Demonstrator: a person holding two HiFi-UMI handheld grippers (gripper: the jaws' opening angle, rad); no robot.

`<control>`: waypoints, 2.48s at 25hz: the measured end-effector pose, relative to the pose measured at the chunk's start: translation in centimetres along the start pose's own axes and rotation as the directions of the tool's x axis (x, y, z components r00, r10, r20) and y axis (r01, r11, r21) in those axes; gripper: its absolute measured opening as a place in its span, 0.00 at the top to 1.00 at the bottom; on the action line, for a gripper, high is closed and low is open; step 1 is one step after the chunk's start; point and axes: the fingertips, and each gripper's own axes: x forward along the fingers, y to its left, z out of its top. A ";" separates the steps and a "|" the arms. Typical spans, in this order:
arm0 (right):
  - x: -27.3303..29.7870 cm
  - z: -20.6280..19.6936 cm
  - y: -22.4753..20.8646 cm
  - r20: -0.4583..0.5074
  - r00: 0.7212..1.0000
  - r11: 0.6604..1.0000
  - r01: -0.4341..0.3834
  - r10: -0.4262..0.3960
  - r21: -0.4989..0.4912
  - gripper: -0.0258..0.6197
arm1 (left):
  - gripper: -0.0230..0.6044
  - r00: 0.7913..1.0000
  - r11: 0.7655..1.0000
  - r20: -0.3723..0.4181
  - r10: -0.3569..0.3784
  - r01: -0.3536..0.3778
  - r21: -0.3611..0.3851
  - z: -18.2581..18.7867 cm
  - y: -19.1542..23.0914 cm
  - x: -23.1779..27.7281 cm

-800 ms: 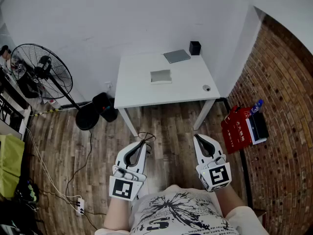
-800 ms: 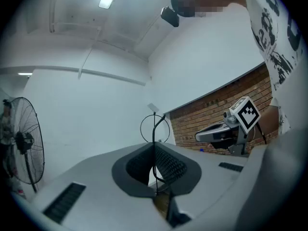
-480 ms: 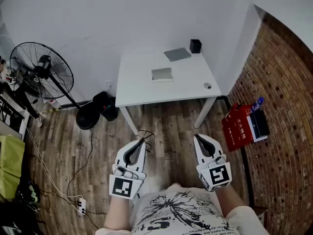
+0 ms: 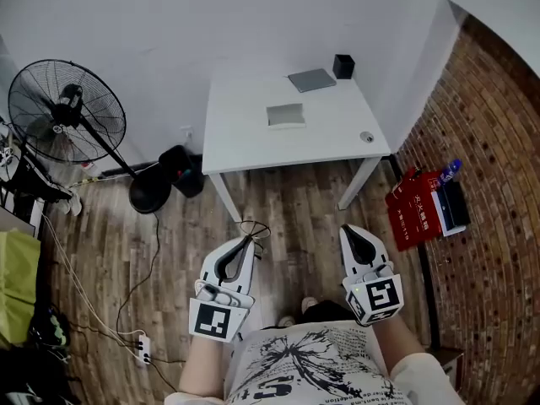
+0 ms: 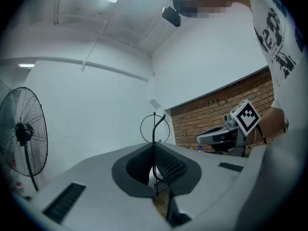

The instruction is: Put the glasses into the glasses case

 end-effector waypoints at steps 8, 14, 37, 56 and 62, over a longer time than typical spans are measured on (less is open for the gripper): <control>5.6 -1.9 -1.9 -0.033 0.999 0.999 -0.037 0.037 -0.008 0.94 | 0.94 0.999 0.999 -0.033 0.033 -0.034 -0.005 -2.5 3.0 4.3; 12.6 -1.6 -7.7 -0.024 0.996 0.996 -0.085 0.084 -0.036 0.94 | 0.94 0.998 0.998 -0.032 0.046 -0.045 0.031 -2.8 5.0 12.6; 35.6 -0.9 -24.2 -0.059 0.976 0.975 -0.214 0.210 -0.068 0.94 | 0.94 0.988 0.989 -0.124 0.088 -0.072 0.131 -8.4 13.7 39.9; 51.8 -5.5 -28.1 -0.182 0.983 1.000 -0.009 0.014 0.027 0.94 | 0.94 0.796 0.887 -0.523 -0.306 0.438 0.147 -24.0 23.1 54.8; 54.0 -7.5 -29.0 -0.221 0.974 0.997 0.055 -0.043 0.052 0.94 | 0.94 0.664 0.806 -0.632 -0.400 0.583 0.102 -28.7 23.5 56.6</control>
